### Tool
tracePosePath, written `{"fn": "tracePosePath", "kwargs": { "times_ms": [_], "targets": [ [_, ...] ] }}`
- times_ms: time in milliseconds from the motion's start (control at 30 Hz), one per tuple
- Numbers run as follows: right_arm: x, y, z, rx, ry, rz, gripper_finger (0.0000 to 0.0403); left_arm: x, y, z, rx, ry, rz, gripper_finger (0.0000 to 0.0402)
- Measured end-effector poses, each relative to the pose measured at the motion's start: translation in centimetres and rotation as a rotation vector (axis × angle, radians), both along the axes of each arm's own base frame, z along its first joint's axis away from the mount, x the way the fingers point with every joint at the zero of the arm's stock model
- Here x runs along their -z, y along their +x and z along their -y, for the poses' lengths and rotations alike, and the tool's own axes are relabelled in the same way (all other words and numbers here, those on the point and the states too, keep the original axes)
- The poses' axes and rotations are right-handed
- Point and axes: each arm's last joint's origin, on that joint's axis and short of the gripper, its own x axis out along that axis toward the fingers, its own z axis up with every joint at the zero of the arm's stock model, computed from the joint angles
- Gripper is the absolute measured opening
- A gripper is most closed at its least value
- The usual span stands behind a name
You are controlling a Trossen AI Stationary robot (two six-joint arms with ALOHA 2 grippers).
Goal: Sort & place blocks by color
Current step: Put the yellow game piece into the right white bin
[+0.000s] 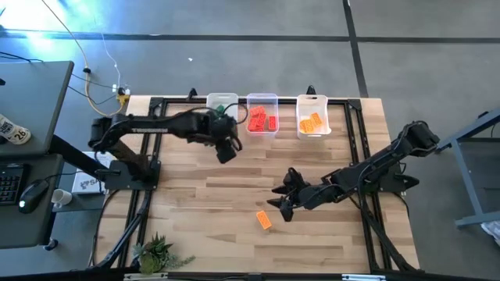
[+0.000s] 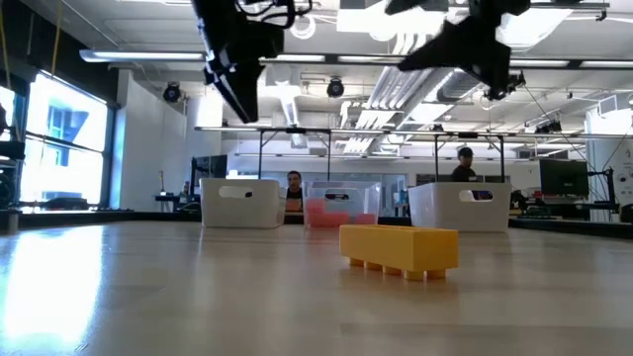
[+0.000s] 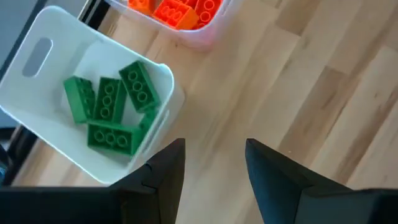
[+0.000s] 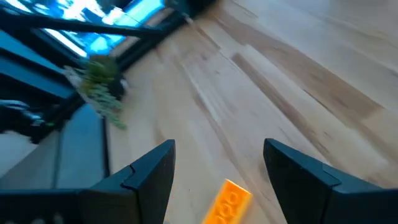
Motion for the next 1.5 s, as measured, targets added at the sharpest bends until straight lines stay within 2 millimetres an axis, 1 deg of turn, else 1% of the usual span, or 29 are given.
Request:
{"fn": "tracePosePath", "kwargs": {
  "times_ms": [233, 400, 500, 667, 767, 833, 933, 1033, 1200, 1367, 1500],
  "targets": [
    [-1.6, 0.8, -0.4, -0.088, -0.012, 0.162, 0.0233, 1.2, -3.0, 2.9, -0.053, -0.035, 0.024, 0.0156],
    [-2.2, 1.0, -0.5, -0.116, -0.011, 0.219, 0.0233, 2.3, -5.1, 4.4, -0.086, -0.062, 0.024, 0.0156],
    [-3.0, 1.4, -0.4, -0.133, -0.008, 0.219, 0.0233, 2.9, -5.9, 4.9, -0.117, -0.075, 0.030, 0.0156],
    [-5.8, 1.9, -0.6, -0.162, -0.101, 0.215, 0.0233, 3.9, -7.2, 5.6, -0.144, -0.093, 0.019, 0.0156],
    [-7.2, 1.9, -0.5, -0.134, -0.139, 0.176, 0.0233, 4.4, -7.7, 5.9, -0.151, -0.097, 0.014, 0.0156],
    [-7.4, 1.8, -0.4, -0.105, -0.149, 0.139, 0.0233, 4.7, -7.9, 6.1, -0.157, -0.100, 0.011, 0.0156],
    [-7.5, 1.7, -0.3, -0.068, -0.103, 0.096, 0.0233, 4.8, -7.9, 6.2, -0.163, -0.103, 0.013, 0.0156],
    [-7.3, 2.1, -0.5, -0.047, -0.078, 0.050, 0.0233, 4.7, -7.7, 6.2, -0.160, -0.103, 0.033, 0.0156],
    [-6.6, 4.1, -1.6, -0.085, -0.077, -0.038, 0.0233, 4.6, -7.3, 6.2, -0.151, -0.101, 0.075, 0.0156],
    [-4.9, 5.9, -2.7, -0.080, -0.084, -0.247, 0.0233, 4.6, -7.3, 6.2, -0.150, -0.101, 0.072, 0.0156],
    [-3.1, 7.0, -3.3, -0.055, -0.090, -0.416, 0.0233, 4.6, -7.3, 6.2, -0.150, -0.101, 0.071, 0.0156]
  ]
}}
